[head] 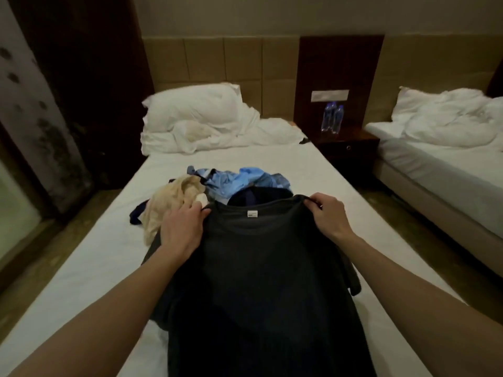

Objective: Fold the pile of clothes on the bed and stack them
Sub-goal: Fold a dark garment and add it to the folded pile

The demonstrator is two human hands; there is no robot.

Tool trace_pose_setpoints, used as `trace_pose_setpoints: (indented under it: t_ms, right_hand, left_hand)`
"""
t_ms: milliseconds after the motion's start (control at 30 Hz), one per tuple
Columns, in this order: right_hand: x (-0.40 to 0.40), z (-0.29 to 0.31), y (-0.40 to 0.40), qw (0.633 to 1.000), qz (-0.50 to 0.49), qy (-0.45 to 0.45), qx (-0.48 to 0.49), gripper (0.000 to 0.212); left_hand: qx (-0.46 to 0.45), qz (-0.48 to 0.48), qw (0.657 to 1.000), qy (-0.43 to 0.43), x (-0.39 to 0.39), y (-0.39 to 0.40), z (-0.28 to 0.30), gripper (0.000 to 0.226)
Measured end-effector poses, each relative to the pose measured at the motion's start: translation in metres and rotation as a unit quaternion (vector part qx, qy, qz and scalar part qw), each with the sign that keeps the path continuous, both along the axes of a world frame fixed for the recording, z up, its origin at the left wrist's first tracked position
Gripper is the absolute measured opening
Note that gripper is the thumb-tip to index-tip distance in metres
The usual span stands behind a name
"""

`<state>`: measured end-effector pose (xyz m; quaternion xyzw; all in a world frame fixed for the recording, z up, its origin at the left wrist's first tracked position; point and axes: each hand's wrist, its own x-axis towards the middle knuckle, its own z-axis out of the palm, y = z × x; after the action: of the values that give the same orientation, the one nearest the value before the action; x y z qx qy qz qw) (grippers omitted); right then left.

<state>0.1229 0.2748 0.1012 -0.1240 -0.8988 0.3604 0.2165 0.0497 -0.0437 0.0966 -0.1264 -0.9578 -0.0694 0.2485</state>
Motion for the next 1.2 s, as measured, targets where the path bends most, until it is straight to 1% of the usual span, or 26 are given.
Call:
trace_pose_setpoints:
  t_ms: [100,233,300,400,467,533,567,633,667,700,733,767,800,833,900,933,967,1000,1033,1100,1133,1200]
  right_hand:
    - [-0.045,-0.07,0.008,0.998,-0.008,-0.062,-0.012,0.02]
    - [-0.073,-0.151,0.014,0.993,-0.031,-0.118,-0.01,0.022]
    - [-0.076,-0.18,0.015,0.99,-0.03,-0.14,0.005,0.024]
    - [-0.073,-0.205,0.014,0.987,-0.038,-0.151,0.044,0.025]
    - [-0.074,-0.213,0.012,0.986,-0.046,-0.137,0.079,0.023]
    - [-0.071,-0.207,0.009,0.987,-0.062,-0.131,0.074,0.025]
    - [-0.069,-0.203,0.009,0.986,-0.072,-0.136,0.067,0.03]
    - [-0.06,-0.189,0.014,0.978,-0.084,-0.182,0.057,0.048]
    - [-0.055,-0.18,0.017,0.972,-0.085,-0.216,0.04,0.053]
    - [-0.049,-0.174,0.023,0.968,-0.079,-0.238,0.017,0.05]
    - [-0.041,-0.165,0.027,0.961,-0.085,-0.261,-0.01,0.04]
    - [-0.032,-0.161,0.033,0.956,-0.085,-0.28,-0.03,0.029]
    - [-0.022,-0.155,0.038,0.954,-0.091,-0.278,-0.06,0.025]
    - [-0.013,-0.151,0.041,0.948,-0.092,-0.297,-0.061,0.025]
    - [0.004,-0.143,0.047,0.936,-0.094,-0.331,-0.077,0.024]
    - [0.012,-0.142,0.049,0.933,-0.076,-0.347,-0.066,0.023]
    - [0.02,-0.138,0.049,0.929,-0.068,-0.354,-0.084,0.019]
    - [0.026,-0.137,0.05,0.925,-0.065,-0.362,-0.095,0.011]
    - [0.033,-0.135,0.05,0.921,-0.062,-0.367,-0.112,0.004]
    - [0.043,-0.133,0.051,0.912,-0.068,-0.373,-0.153,0.026]
    - [0.047,-0.134,0.053,0.909,-0.069,-0.372,-0.175,0.028]
    - [0.052,-0.138,0.054,0.902,-0.059,-0.38,-0.194,0.024]
  left_hand:
    - [0.0,-0.006,0.999,-0.044,-0.042,0.018,-0.079,0.032]
    - [-0.035,-0.004,0.994,-0.105,-0.071,0.033,-0.168,0.032]
    - [-0.046,-0.008,0.991,-0.126,-0.075,0.035,-0.197,0.034]
    - [0.001,-0.016,0.993,-0.119,-0.075,0.034,-0.216,0.033]
    - [0.015,-0.016,0.994,-0.106,-0.074,0.033,-0.218,0.032]
    - [0.012,0.007,0.995,-0.099,-0.07,0.03,-0.211,0.034]
    - [0.017,0.026,0.994,-0.102,-0.066,0.027,-0.204,0.036]
    - [0.021,0.061,0.99,-0.128,-0.058,0.012,-0.193,0.04]
    - [0.003,0.076,0.985,-0.153,-0.053,0.002,-0.188,0.041]
    - [-0.022,0.095,0.978,-0.184,-0.047,-0.009,-0.182,0.043]
    - [-0.034,0.116,0.968,-0.218,-0.04,-0.02,-0.177,0.044]
    - [-0.028,0.135,0.958,-0.251,-0.032,-0.029,-0.172,0.043]
    - [-0.016,0.152,0.948,-0.281,-0.022,-0.037,-0.167,0.042]
    - [-0.01,0.164,0.938,-0.304,-0.013,-0.044,-0.164,0.041]
    - [-0.024,0.167,0.925,-0.342,0.005,-0.056,-0.158,0.038]
    - [-0.035,0.16,0.92,-0.355,0.011,-0.061,-0.158,0.037]
    - [-0.036,0.156,0.917,-0.365,0.016,-0.064,-0.156,0.037]
    - [-0.021,0.155,0.915,-0.371,0.02,-0.066,-0.154,0.036]
    - [0.02,0.159,0.916,-0.368,0.024,-0.067,-0.15,0.035]
    - [0.152,0.171,0.916,-0.331,0.028,-0.066,-0.137,0.031]
    - [0.212,0.171,0.915,-0.298,0.029,-0.064,-0.128,0.03]
    - [0.291,0.153,0.914,-0.239,0.027,-0.055,-0.107,0.031]
